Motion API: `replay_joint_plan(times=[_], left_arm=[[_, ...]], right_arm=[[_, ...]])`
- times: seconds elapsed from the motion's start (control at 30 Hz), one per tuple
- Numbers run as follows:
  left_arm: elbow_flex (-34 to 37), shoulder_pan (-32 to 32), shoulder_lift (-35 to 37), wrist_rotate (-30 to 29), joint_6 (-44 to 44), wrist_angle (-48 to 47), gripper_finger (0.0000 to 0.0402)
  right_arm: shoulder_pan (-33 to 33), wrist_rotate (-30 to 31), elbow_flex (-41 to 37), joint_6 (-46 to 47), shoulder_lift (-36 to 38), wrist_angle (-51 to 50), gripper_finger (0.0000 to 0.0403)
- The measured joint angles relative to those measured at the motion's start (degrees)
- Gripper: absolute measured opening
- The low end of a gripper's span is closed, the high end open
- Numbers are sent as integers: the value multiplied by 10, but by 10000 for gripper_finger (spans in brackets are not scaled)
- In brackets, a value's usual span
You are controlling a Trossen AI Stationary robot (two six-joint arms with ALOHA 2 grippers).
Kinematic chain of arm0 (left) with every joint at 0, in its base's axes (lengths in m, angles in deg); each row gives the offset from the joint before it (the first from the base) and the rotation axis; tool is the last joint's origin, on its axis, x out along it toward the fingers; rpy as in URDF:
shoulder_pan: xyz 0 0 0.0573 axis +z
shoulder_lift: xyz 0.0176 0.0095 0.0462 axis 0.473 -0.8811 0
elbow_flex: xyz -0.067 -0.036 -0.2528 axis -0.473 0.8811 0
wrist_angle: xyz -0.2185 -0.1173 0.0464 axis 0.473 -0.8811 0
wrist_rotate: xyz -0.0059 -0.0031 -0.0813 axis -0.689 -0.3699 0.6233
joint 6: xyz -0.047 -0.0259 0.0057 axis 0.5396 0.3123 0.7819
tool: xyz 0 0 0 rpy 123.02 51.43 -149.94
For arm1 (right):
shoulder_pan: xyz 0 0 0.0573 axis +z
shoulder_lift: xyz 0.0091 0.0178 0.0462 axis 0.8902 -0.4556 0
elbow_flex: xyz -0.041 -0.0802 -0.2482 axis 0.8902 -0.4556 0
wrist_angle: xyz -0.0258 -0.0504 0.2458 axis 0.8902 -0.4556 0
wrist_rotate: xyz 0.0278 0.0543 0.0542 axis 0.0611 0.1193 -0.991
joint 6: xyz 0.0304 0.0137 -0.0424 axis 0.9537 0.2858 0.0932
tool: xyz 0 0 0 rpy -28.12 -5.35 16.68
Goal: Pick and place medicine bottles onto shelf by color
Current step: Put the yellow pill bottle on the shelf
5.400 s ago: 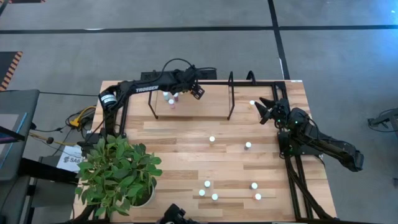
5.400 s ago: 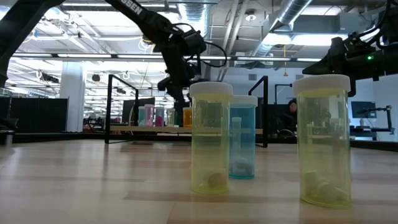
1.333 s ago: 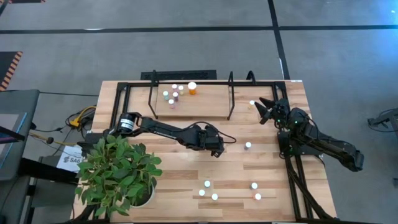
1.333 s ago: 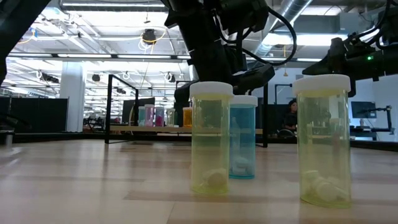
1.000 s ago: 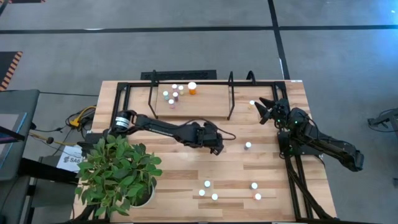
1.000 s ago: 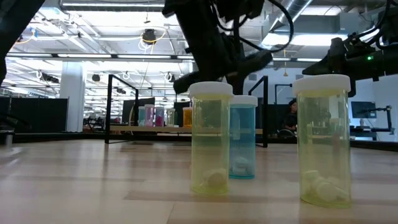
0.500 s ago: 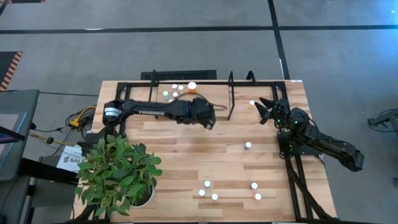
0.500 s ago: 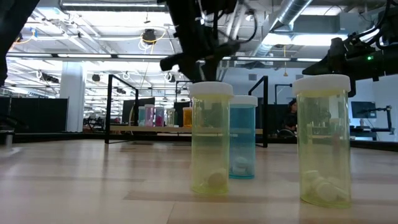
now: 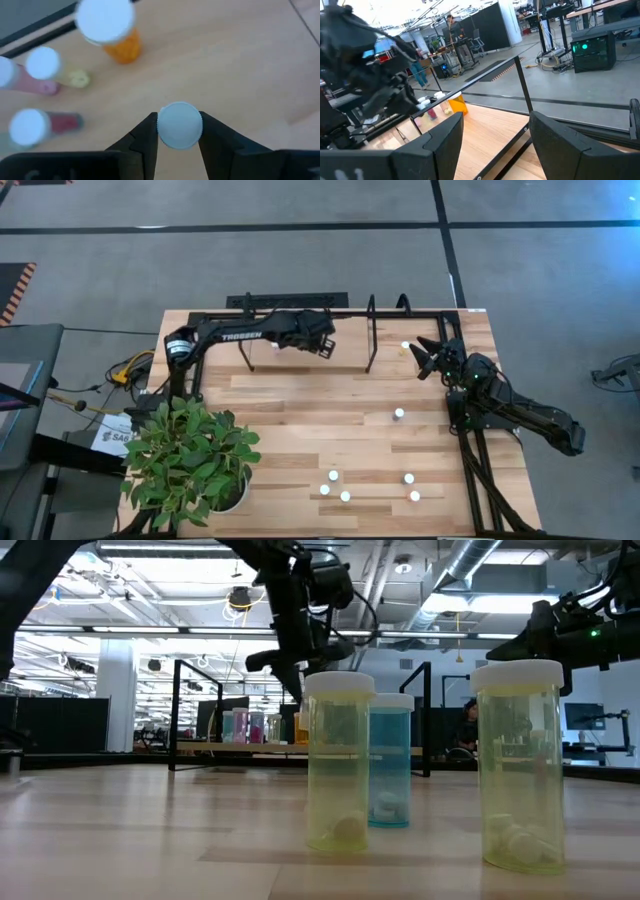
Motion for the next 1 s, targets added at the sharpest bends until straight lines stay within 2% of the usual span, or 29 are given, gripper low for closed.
replay_joint_plan(times=[0.23, 0.6, 1.0], left_arm=[[28, 29, 0, 12, 9, 21, 105], [38, 38, 0, -43, 0, 41, 105], [38, 39, 0, -63, 77, 50, 105]], right_arm=[[0, 0, 0, 0, 0, 0, 249], [0, 0, 0, 0, 0, 0, 249], [0, 0, 0, 0, 0, 0, 249]])
